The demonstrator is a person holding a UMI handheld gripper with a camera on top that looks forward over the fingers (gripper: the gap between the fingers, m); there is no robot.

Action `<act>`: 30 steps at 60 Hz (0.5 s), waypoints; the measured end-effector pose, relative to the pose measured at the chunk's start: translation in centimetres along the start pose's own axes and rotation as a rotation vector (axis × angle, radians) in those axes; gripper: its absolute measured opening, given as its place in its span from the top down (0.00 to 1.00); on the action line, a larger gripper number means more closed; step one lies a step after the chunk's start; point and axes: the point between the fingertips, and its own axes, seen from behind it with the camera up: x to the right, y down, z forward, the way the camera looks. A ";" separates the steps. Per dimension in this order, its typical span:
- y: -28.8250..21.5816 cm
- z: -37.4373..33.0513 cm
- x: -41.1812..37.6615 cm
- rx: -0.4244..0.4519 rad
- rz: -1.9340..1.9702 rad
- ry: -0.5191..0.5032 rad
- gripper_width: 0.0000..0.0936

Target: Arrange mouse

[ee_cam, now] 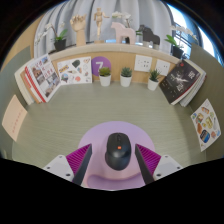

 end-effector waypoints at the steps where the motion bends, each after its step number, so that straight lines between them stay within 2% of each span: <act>1: -0.4 -0.7 -0.3 0.012 0.011 -0.006 0.07; 17: -5.3 -14.6 -3.2 0.179 0.060 0.038 0.08; 24: -5.5 -19.0 -4.8 0.238 0.073 0.039 0.07; 30: -4.5 -21.4 -6.5 0.250 0.043 0.048 0.07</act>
